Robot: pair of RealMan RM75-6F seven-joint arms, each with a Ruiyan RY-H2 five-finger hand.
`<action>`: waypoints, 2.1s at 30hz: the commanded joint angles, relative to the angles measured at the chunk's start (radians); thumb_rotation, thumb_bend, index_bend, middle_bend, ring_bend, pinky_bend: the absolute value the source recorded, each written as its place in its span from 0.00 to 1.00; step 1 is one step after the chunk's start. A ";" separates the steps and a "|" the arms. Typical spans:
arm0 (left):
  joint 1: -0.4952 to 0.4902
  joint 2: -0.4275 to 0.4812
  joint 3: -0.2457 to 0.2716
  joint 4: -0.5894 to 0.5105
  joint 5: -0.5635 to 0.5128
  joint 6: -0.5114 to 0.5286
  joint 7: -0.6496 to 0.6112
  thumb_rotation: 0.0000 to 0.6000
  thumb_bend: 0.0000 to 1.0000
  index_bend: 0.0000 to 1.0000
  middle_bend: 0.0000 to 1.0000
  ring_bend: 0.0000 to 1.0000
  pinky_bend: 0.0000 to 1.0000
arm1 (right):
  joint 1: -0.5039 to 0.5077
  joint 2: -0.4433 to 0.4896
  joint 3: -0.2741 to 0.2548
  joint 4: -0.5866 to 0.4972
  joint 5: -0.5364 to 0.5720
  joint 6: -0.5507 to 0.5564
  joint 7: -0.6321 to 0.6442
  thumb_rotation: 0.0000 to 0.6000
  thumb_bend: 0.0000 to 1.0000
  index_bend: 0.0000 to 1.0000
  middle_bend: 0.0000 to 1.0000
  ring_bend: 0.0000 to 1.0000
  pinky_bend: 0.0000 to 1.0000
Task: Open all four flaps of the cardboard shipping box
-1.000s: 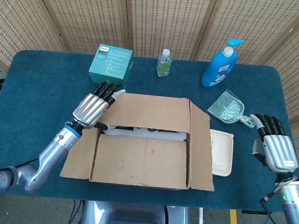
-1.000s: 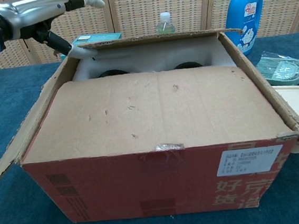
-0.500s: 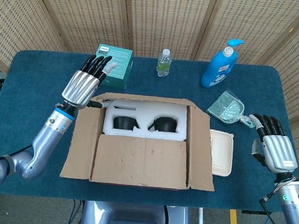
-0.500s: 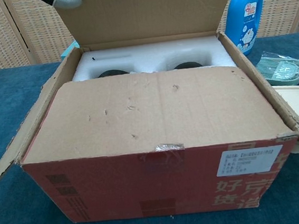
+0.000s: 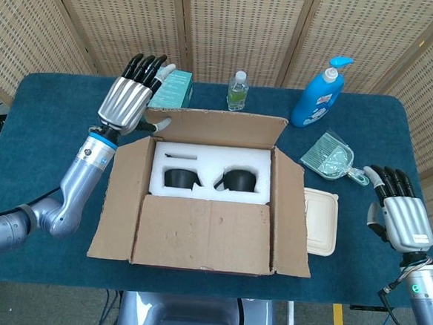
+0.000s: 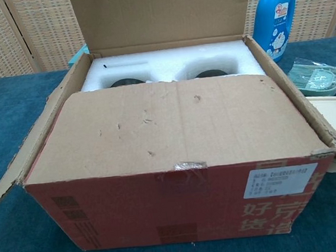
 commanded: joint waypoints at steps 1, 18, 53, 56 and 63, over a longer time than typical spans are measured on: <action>-0.027 -0.023 -0.005 0.042 -0.036 -0.019 0.032 0.63 0.26 0.00 0.00 0.00 0.00 | -0.002 0.002 0.000 -0.001 0.000 0.001 0.000 1.00 0.83 0.05 0.10 0.00 0.03; -0.057 -0.049 0.019 0.140 -0.159 -0.058 0.113 0.63 0.26 0.00 0.00 0.00 0.00 | -0.006 0.007 -0.001 -0.004 -0.002 0.003 0.005 1.00 0.83 0.05 0.10 0.00 0.03; 0.081 0.230 0.103 -0.317 -0.075 -0.209 -0.189 0.36 0.54 0.23 0.00 0.00 0.00 | -0.012 0.008 -0.003 -0.019 -0.005 0.008 -0.007 1.00 0.83 0.05 0.11 0.00 0.03; 0.089 0.243 0.117 -0.347 -0.064 -0.232 -0.222 0.34 0.53 0.26 0.00 0.00 0.00 | -0.014 0.008 -0.004 -0.020 -0.007 0.012 -0.007 1.00 0.83 0.05 0.11 0.00 0.03; 0.102 0.246 0.143 -0.399 -0.037 -0.262 -0.280 0.33 0.49 0.30 0.00 0.00 0.00 | -0.019 0.010 -0.005 -0.024 -0.009 0.016 -0.003 1.00 0.83 0.05 0.11 0.00 0.03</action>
